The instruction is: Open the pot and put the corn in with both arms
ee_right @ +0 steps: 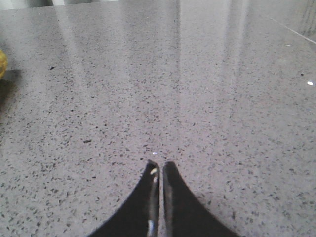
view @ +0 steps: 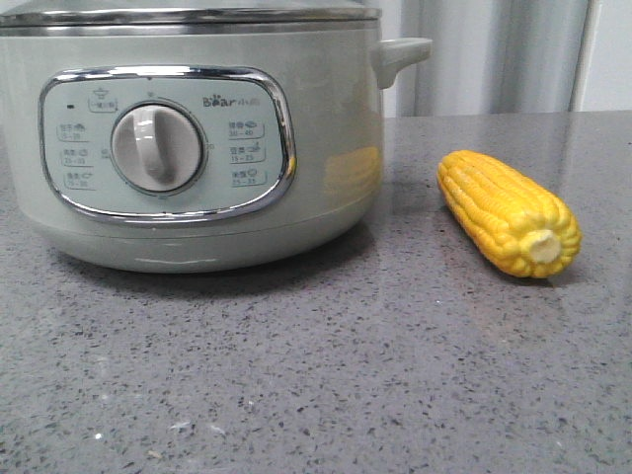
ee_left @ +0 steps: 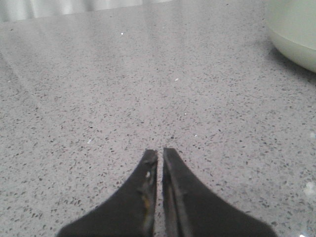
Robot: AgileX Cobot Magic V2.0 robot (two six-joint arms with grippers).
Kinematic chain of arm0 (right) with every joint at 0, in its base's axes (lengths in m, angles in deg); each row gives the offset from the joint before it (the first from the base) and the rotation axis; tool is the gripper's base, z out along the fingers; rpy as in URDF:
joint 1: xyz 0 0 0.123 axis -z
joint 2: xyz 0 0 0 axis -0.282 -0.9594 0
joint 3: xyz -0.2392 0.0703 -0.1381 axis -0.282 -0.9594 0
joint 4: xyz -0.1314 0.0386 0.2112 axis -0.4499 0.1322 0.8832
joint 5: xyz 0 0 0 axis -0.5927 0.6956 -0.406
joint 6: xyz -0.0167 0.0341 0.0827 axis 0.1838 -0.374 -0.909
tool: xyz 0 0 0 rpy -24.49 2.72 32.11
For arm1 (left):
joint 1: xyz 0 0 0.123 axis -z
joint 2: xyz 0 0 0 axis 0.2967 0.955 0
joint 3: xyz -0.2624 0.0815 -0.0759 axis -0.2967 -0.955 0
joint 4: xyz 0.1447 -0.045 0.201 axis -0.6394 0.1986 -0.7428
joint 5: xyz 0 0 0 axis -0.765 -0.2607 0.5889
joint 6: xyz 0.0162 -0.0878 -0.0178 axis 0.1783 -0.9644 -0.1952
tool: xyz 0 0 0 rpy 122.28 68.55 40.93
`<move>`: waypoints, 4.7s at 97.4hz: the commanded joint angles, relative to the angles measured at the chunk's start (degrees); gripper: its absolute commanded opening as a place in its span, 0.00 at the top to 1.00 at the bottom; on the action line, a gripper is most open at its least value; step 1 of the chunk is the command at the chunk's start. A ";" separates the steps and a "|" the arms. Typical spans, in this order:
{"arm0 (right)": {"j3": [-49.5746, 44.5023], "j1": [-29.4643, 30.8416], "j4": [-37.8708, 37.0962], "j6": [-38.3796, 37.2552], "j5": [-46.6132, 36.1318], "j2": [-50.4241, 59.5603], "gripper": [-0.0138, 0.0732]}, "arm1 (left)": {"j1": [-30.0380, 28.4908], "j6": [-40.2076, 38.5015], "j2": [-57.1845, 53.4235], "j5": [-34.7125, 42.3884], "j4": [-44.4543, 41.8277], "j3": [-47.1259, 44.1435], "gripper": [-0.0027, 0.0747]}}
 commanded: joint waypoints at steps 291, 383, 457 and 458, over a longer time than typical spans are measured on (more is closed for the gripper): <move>17.00 -0.14 7.70 0.59 -1.19 -19.57 0.93 | 0.42 -0.47 17.12 31.36 -0.19 12.81 0.99; 19.19 -6.87 7.78 1.11 2.63 -23.30 0.93 | 27.65 -0.57 46.91 39.93 2.55 31.92 0.50; 19.19 -6.87 7.78 1.11 2.74 -23.30 0.93 | 34.89 -2.39 72.41 41.47 2.55 50.04 0.46; 19.19 -6.87 7.78 1.11 2.74 -23.30 0.93 | 34.89 -2.50 72.58 41.47 2.55 50.24 0.46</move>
